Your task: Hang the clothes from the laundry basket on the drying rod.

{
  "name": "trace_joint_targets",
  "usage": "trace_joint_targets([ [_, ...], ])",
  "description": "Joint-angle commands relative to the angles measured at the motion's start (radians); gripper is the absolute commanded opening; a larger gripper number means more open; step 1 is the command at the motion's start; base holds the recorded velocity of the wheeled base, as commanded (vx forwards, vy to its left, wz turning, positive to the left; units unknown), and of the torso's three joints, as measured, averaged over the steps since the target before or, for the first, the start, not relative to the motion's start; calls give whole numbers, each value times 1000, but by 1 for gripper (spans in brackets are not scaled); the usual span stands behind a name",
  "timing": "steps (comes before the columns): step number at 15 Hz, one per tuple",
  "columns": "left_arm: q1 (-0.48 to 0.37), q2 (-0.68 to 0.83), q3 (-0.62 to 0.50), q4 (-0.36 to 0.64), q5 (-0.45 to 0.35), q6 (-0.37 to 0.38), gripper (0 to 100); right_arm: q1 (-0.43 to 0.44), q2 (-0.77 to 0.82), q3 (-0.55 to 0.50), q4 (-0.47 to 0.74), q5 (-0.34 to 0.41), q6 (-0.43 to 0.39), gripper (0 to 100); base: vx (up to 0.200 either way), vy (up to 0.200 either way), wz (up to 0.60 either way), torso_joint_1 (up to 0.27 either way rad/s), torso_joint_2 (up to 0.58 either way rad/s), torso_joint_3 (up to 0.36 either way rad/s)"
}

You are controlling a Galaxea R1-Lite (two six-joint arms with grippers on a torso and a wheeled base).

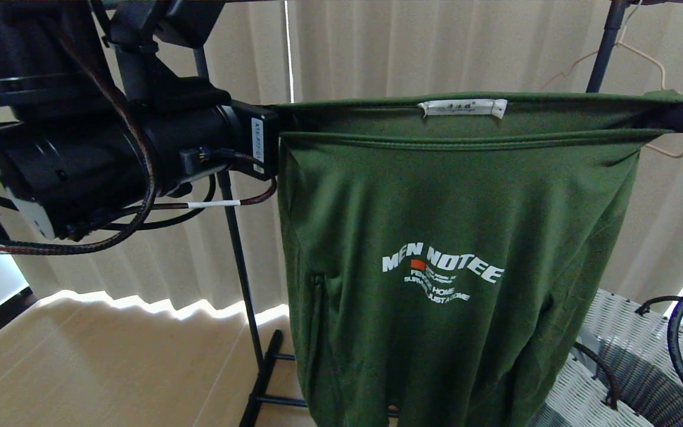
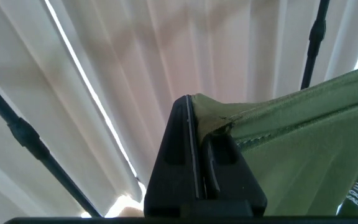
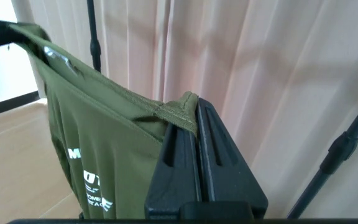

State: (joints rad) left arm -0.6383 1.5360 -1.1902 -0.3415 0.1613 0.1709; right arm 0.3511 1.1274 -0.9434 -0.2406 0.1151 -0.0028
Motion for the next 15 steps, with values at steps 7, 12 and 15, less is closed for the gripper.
trace_joint_targets([
  [7, 2, -31, 6, 1, 1, 2, 0, -1, 6, 5, 9, 1, 0, 0, 0, 0, 0, 0, 0, 0],
  [12, 2, -27, 6, 1, 0, 7, 0, -1, 2, 9, 52, 0, 0, 100, 0, 0, 0, 0, 0, 0],
  [15, 12, -25, 31, -1, 0, 27, 0, 0, -15, 25, 44, 5, 1, 100, 0, 0, 0, 0, 0, 0],
])
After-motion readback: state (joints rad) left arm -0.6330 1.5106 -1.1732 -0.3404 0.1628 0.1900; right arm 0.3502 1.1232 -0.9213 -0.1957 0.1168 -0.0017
